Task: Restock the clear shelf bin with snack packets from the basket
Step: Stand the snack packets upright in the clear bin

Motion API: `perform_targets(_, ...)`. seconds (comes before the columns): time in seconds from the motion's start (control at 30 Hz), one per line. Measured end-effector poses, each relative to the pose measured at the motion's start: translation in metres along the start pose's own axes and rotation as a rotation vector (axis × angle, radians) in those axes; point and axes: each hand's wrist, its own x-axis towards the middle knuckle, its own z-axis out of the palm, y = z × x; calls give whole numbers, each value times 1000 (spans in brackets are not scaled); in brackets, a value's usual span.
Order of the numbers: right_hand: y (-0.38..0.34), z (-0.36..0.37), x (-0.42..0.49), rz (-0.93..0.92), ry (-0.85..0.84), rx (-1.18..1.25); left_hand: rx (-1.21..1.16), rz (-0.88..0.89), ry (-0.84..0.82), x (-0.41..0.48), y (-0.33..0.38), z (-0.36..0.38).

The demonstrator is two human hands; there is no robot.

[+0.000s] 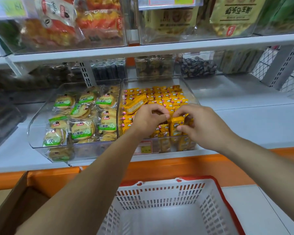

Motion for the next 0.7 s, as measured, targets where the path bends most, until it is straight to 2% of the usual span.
perform_targets(0.27,9,12,-3,78,3,-130,173,39,-64,7,2,3)
perform_targets(0.4,12,22,-8,27,-23,-256,235,44,-88,8,6,5)
perform_targets(0.5,19,17,-10,-28,-104,-252,202,41,-92,6,6,3)
perform_targets(0.6,23,18,-19,-118,-202,-387,182,54,-77,3,4,0)
perform_targets(0.7,21,26,-28,-101,-240,-458,352,128,-56,-4,1,-8)
